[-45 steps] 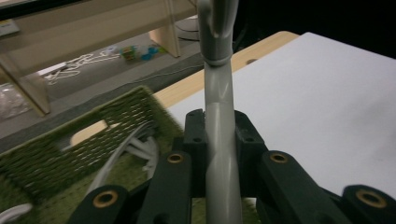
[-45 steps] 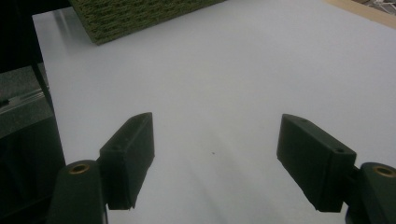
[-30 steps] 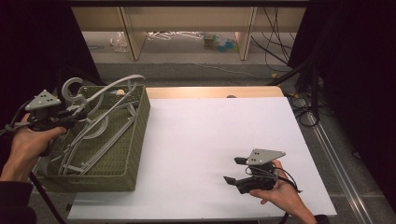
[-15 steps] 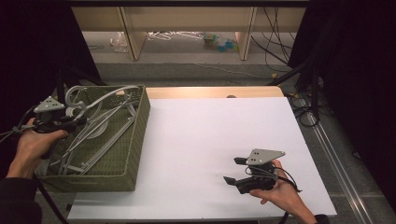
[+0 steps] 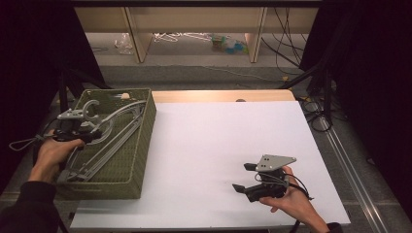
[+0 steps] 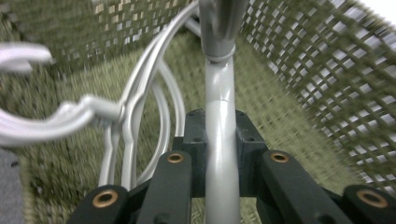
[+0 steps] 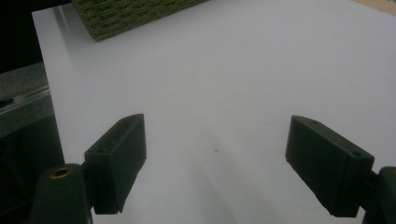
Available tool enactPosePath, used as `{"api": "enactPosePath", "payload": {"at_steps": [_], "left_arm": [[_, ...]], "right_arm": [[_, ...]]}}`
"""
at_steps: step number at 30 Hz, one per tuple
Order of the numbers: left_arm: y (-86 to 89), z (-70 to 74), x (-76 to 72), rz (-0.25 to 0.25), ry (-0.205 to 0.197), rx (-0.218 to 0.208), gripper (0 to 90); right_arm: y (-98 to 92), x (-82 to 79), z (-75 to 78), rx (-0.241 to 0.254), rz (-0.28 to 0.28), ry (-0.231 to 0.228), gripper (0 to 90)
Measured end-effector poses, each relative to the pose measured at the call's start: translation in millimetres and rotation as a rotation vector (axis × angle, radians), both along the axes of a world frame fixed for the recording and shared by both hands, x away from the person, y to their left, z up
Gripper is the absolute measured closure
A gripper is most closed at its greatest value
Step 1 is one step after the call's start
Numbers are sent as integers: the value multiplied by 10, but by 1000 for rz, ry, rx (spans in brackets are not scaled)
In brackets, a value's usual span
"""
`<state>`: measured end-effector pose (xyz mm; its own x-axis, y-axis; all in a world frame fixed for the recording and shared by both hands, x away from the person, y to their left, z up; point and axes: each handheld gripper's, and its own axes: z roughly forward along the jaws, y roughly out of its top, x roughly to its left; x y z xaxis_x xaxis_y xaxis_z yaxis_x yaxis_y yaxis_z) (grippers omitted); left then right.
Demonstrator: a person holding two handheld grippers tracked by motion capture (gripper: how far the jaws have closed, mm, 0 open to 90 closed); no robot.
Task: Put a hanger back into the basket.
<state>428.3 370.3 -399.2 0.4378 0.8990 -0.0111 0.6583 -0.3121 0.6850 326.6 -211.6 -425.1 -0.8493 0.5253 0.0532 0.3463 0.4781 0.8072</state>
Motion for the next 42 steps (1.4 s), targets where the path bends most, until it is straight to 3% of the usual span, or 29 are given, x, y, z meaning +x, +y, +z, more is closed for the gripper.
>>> {"api": "enactPosePath", "payload": {"at_steps": [3, 8, 11, 13, 15, 16, 17, 19, 22, 25, 28, 31, 34, 36, 39, 42], "left_arm": [[83, -45, -7, 32, -12, -65, 780], [107, -65, 1, 64, -11, -83, 767], [118, -110, 29, 139, -30, -125, 729], [142, -130, 39, 159, -29, -144, 706], [176, -133, 45, 172, -18, -128, 678], [168, -142, 52, 192, -25, -146, 673], [200, -127, 47, 172, -8, -103, 659], [213, -121, 44, 192, -12, -74, 630], [219, -113, 25, 217, -38, -44, 613], [227, -100, 21, 255, -64, 40, 647], [245, -125, 25, 261, -57, 35, 677], [235, -132, 30, 263, -63, 47, 707], [215, -156, 44, 264, -43, 84, 711], [212, -161, 48, 281, -39, 77, 705], [198, -126, 33, 301, -59, 63, 613], [169, -39, -18, 322, -105, 54, 533]], "right_arm": [[5, 3, -7, -4, 0, 2, 214], [15, 2, -7, -6, 10, -1, 215], [14, -2, -8, -6, 7, -3, 216], [15, -1, -10, -6, 7, 1, 216], [14, -1, -15, -7, 8, 5, 216], [15, 1, -16, -6, 8, 4, 217], [15, 5, -20, -5, 2, 6, 216], [15, 11, -29, -7, 0, 10, 217], [19, 15, -38, -10, 7, 16, 217], [23, 13, -40, -9, 14, 15, 217], [18, 13, -34, -5, 9, 19, 217], [11, 22, -39, -7, 9, 13, 217], [17, 19, -41, -8, 8, 16, 217], [25, 15, -39, -11, 15, 16, 217], [18, 12, -34, -2, 10, 10, 217], [3, 26, -36, -3, 3, 12, 217]]}}
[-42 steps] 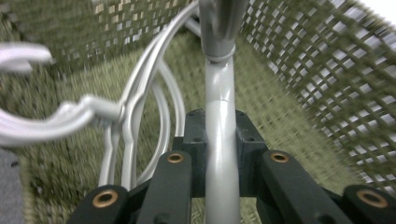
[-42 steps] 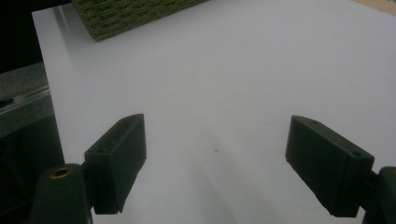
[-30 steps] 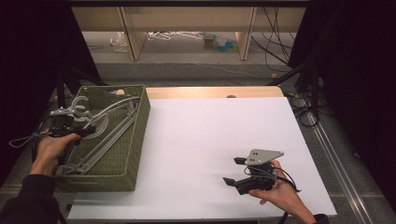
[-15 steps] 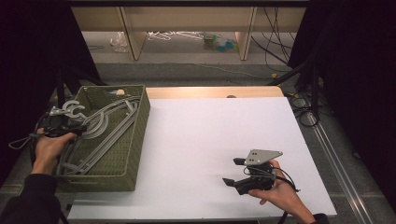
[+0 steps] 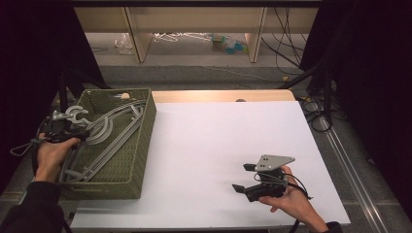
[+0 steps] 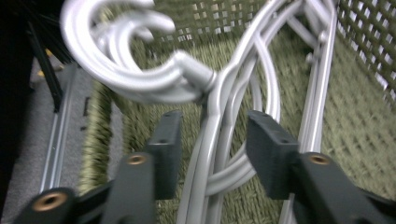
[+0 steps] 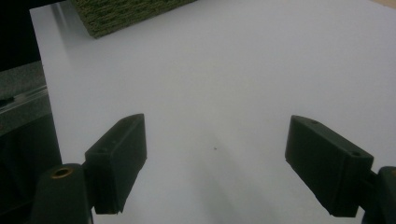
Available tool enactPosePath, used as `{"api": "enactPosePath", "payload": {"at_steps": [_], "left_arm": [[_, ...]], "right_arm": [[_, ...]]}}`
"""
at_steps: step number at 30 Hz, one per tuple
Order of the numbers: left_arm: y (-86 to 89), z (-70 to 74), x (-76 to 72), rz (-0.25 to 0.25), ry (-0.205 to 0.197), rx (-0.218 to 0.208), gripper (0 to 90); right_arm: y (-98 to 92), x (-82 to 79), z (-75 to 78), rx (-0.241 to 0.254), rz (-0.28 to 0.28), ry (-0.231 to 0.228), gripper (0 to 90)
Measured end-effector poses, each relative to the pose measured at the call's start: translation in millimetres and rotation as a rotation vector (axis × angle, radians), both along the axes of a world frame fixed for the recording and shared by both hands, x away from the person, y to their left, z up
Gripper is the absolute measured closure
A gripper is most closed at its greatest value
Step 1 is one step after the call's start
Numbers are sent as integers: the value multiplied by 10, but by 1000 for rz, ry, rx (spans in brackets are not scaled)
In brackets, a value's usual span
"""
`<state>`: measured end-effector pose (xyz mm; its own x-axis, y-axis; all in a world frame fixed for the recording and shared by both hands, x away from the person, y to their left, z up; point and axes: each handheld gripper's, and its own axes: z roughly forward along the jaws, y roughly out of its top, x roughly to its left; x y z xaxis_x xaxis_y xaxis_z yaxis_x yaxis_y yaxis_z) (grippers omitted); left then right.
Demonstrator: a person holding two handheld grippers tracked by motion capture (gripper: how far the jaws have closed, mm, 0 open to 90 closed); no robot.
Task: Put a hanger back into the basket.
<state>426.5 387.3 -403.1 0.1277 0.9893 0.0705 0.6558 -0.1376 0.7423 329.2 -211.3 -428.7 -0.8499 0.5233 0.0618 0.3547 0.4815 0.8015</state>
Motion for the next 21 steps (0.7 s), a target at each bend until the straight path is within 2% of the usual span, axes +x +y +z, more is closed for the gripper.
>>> {"api": "enactPosePath", "payload": {"at_steps": [3, 8, 13, 15, 17, 18, 19, 21], "left_arm": [[-69, 111, -79, -33, -53, -43, 475], [-257, 273, -217, -99, -107, -70, 394], [-459, 398, -376, -171, -156, -77, 363], [-531, 426, -433, -193, -169, -94, 350], [-595, 450, -487, -213, -180, -121, 342], [-640, 458, -519, -236, -188, -163, 337], [-670, 462, -537, -250, -192, -181, 332], [-772, 468, -602, -285, -202, -189, 324]], "right_arm": [[-1, 2, -2, 1, -2, -4, 217], [13, -5, -2, 3, -3, -6, 217], [11, -8, 0, 4, -6, -12, 217], [12, -5, 5, 10, -7, -9, 217], [11, -3, 3, 13, -10, -10, 217], [10, -1, 2, 12, -11, -11, 217], [11, -1, 1, 12, -10, -10, 216], [16, -2, -2, 13, -15, -11, 212]]}}
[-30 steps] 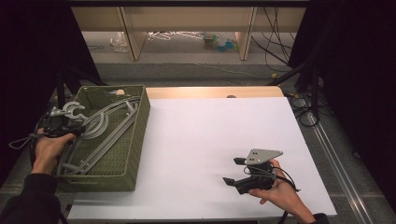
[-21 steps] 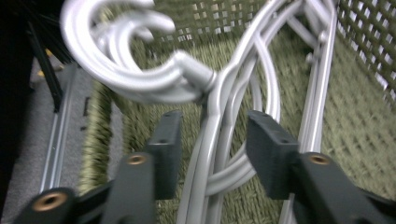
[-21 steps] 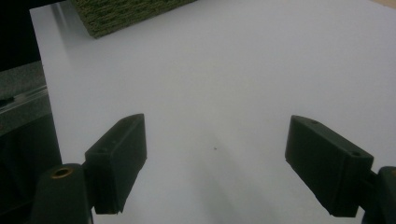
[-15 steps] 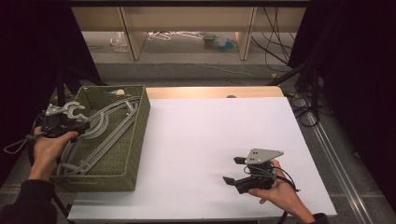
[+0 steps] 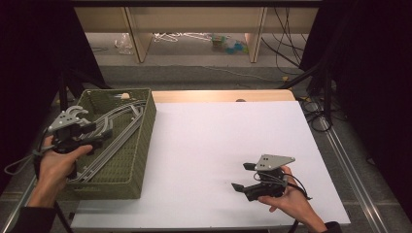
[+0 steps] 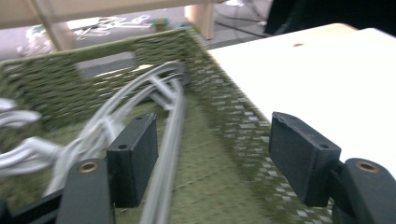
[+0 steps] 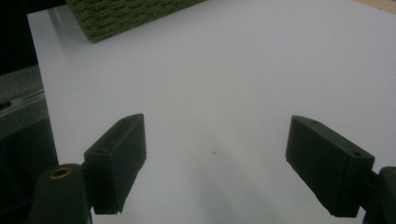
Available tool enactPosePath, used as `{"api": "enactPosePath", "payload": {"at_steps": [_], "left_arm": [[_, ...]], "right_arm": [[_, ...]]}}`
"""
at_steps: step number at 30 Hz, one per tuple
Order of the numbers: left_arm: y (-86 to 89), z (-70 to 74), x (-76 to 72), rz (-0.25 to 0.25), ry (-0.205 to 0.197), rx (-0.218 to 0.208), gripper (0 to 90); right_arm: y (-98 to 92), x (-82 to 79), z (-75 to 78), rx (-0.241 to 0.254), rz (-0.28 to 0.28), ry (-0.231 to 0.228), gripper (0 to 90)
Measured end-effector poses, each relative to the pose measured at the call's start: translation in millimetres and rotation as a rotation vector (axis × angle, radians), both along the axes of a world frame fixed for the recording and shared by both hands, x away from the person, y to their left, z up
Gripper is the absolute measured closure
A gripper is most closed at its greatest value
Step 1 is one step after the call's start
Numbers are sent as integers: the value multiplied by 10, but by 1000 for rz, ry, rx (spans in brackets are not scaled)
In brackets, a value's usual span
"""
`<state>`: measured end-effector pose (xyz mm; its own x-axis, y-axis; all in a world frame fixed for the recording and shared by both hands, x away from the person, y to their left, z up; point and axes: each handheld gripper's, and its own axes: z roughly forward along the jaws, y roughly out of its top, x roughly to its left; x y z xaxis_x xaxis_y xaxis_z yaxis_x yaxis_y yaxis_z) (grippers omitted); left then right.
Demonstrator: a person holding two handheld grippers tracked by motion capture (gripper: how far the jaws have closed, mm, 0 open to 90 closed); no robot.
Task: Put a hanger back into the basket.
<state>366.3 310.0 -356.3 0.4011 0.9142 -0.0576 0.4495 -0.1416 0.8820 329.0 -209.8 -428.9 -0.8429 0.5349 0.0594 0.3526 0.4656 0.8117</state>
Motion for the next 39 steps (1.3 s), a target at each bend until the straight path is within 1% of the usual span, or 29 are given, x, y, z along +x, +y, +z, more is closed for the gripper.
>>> {"api": "enactPosePath", "payload": {"at_steps": [1, 2, 3, 4, 6, 7, 8, 12, 13, 15, 18, 20, 22, 23, 25, 26, 27, 30, 31, 32, 33, 34, 35, 36, 38, 39], "left_arm": [[-50, 5, -30, -14, -1, -5, 306], [-99, 9, -62, -31, -8, -20, 294], [-163, 3, -95, -58, -22, -66, 283], [-213, 2, -122, -77, -28, -96, 274], [-309, -8, -163, -112, -42, -134, 261], [-370, -19, -184, -132, -52, -143, 258], [-431, -29, -207, -147, -55, -137, 256], [-664, -88, -282, -195, -64, -97, 233], [-702, -103, -292, -202, -65, -102, 228], [-798, -138, -323, -222, -60, -126, 225], [-934, -200, -355, -246, -60, -117, 213], [-1018, -250, -379, -278, -73, -114, 205], [-1075, -292, -401, -287, -70, -121, 187], [-1101, -317, -410, -298, -77, -119, 185], [-1142, -355, -435, -309, -83, -114, 172], [-1175, -389, -456, -316, -79, -129, 170], [-1197, -406, -474, -326, -78, -123, 162], [-1255, -456, -525, -350, -99, -110, 162], [-1266, -468, -536, -362, -99, -105, 163], [-1296, -494, -563, -370, -97, -114, 163], [-1309, -504, -580, -378, -102, -101, 162], [-1334, -527, -602, -392, -110, -94, 162], [-1352, -539, -630, -398, -113, -70, 161], [-1371, -555, -654, -407, -119, -59, 161], [-1407, -597, -711, -415, -116, -67, 161], [-1421, -626, -735, -420, -121, -73, 162]], "right_arm": [[1, -3, -2, 0, 2, 1, 212], [3, -6, -4, 1, 3, 2, 211], [5, -4, -6, 2, 3, 3, 209], [6, 3, -11, 2, 4, 2, 196], [7, 2, -15, 5, -2, 7, 195], [7, -1, -15, 9, -5, 12, 194], [7, 4, -20, 10, -4, 5, 194], [6, 8, -26, 16, -4, 2, 189], [6, 8, -27, 17, -5, 2, 188], [6, 8, -30, 19, -7, 0, 189], [-2, 9, -30, 26, -20, -8, 187], [-9, 15, -29, 32, -24, -14, 186], [-16, 17, -29, 38, -25, -14, 185], [-17, 15, -30, 40, -32, -17, 185], [-18, 16, -30, 45, -26, -16, 185], [-16, 15, -31, 47, -27, -15, 185], [-14, 12, -30, 47, -28, -10, 185], [-7, 8, -36, 46, -30, -12, 183], [-7, 6, -35, 48, -31, -12, 183], [-6, 4, -35, 50, -31, -13, 183], [-1, 3, -39, 61, -28, -12, 183], [-4, 3, -31, 54, -23, -4, 183], [-5, 5, -32, 60, -32, -33, 183], [-7, -12, -23, 59, -43, -24, 183], [-12, -33, -16, 78, -44, -26, 183], [-18, -54, -7, 82, -54, -28, 182]]}}
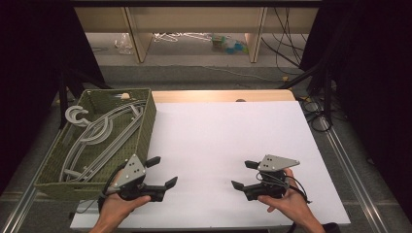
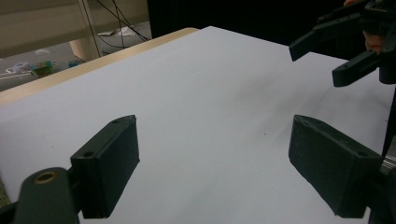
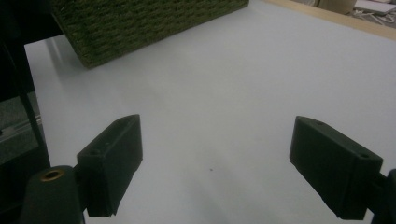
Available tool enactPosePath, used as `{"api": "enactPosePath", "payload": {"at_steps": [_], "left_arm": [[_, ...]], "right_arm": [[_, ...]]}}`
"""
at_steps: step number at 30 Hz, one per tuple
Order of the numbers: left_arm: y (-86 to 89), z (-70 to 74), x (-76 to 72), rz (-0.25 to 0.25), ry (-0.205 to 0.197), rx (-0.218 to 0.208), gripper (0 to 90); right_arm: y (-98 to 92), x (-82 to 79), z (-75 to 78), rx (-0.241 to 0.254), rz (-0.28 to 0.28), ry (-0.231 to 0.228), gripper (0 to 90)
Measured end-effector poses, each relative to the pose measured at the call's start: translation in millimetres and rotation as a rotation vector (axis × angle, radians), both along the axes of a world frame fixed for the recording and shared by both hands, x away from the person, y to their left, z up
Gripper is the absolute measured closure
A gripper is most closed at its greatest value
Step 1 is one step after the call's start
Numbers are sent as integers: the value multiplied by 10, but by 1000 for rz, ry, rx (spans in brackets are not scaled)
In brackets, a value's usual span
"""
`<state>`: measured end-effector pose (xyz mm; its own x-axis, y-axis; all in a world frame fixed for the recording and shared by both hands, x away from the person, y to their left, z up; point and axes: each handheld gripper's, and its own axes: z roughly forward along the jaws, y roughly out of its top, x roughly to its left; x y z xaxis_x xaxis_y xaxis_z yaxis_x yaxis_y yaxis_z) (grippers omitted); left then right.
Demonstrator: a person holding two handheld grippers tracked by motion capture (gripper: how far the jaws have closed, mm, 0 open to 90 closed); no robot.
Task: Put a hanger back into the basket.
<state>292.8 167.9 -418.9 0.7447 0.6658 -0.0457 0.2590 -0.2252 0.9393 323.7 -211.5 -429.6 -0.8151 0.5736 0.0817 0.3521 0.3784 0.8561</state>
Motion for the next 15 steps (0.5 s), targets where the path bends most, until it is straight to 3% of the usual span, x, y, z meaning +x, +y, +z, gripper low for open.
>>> {"api": "enactPosePath", "payload": {"at_steps": [4, 8, 15], "left_arm": [[-14, -116, -112, -16, 15, 12, 162], [32, -136, -129, 2, 11, 17, 162], [76, -134, -117, 19, -7, 14, 162]], "right_arm": [[-39, -91, 19, 32, -26, -30, 178], [-77, -201, -9, 61, -45, -23, 174], [-111, -338, -35, 31, -49, -34, 171]]}}
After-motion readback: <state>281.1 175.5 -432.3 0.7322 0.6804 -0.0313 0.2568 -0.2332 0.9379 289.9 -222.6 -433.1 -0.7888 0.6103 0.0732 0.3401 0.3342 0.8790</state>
